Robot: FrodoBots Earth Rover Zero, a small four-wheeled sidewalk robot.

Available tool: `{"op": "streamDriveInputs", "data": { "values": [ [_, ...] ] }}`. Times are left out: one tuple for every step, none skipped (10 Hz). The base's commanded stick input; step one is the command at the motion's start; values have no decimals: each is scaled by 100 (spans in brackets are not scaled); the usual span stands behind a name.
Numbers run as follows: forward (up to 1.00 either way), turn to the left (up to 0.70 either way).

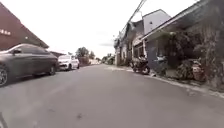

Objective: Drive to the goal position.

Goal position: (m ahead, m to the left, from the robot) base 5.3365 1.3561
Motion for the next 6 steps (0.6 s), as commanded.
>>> {"op": "streamDriveInputs", "data": {
  "values": [
    [70, 0],
    [70, 0],
    [70, 0],
    [70, 0],
    [70, 0],
    [70, 0]
  ]
}}
